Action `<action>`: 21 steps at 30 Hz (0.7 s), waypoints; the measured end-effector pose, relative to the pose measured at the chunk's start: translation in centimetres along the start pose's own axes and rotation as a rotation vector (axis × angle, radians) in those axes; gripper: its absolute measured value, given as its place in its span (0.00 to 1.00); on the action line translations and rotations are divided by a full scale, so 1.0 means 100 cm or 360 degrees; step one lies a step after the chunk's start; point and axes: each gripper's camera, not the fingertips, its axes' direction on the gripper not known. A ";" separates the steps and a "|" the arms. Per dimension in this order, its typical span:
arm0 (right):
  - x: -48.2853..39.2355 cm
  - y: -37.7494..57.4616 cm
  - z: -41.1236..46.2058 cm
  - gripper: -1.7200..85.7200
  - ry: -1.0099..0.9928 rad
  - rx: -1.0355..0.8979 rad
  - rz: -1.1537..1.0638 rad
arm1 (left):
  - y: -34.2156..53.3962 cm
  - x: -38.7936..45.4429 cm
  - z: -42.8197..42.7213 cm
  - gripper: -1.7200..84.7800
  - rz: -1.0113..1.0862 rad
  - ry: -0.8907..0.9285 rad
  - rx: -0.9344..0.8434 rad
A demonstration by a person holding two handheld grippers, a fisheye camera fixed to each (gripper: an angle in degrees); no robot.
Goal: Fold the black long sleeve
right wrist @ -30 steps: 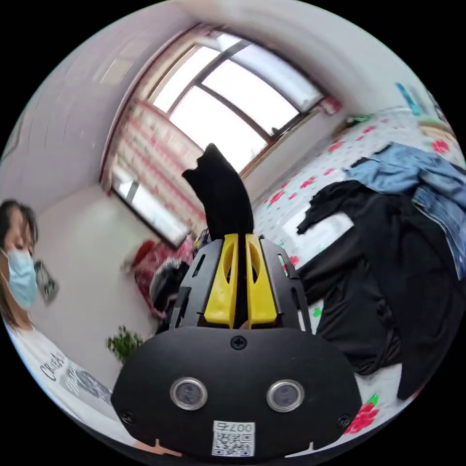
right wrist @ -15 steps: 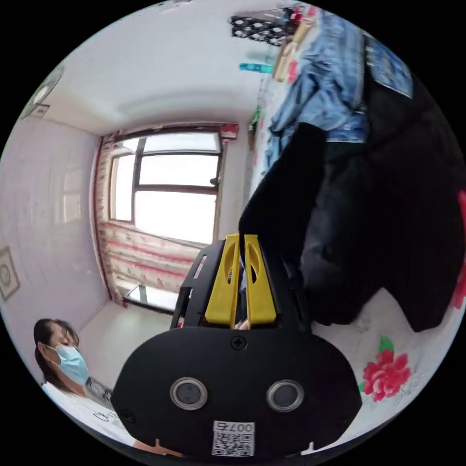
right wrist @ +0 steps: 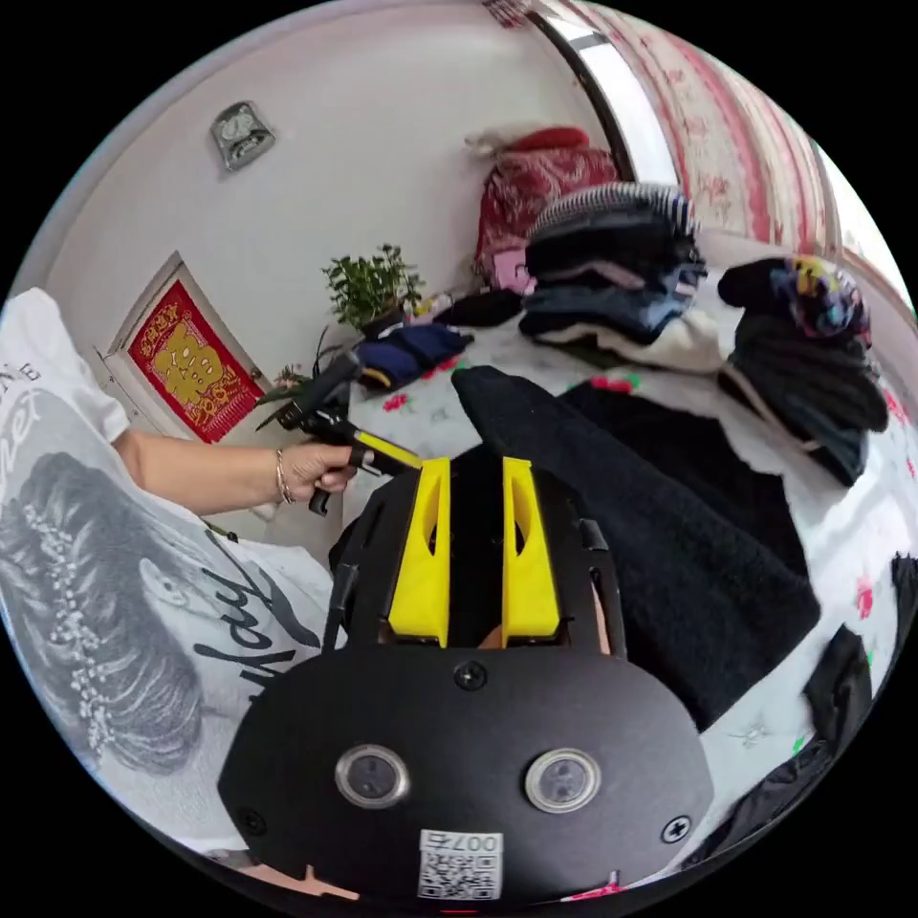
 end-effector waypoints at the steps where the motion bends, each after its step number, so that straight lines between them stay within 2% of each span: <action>1: 0.004 0.007 0.041 0.06 -0.0085 -0.0107 0.0063 | 0.008 -0.008 -0.002 0.11 -0.0041 -0.0009 0.0004; 3: 0.012 0.021 0.074 0.06 -0.0055 -0.0162 0.0152 | 0.019 -0.015 -0.005 0.11 -0.0068 -0.0025 0.0005; 7: 0.053 0.045 0.092 0.08 0.0295 -0.0152 0.0375 | 0.025 -0.016 -0.005 0.11 -0.0044 -0.0016 0.0008; 11: 0.093 0.068 0.095 0.09 0.0338 -0.0183 0.0644 | 0.028 -0.004 0.001 0.13 0.0053 0.0010 -0.0083; 15: 0.079 0.128 0.082 0.11 0.0398 -0.0177 0.0847 | 0.066 -0.009 0.000 0.15 0.0135 -0.0078 -0.0213; 19: 0.036 0.226 0.074 0.12 0.0416 -0.0195 0.1185 | 0.113 -0.012 0.006 0.16 0.0251 -0.0122 -0.0396; 21: 0.014 0.256 0.082 0.12 0.0435 -0.0247 0.1296 | 0.122 -0.008 0.006 0.16 0.0293 -0.0116 -0.0374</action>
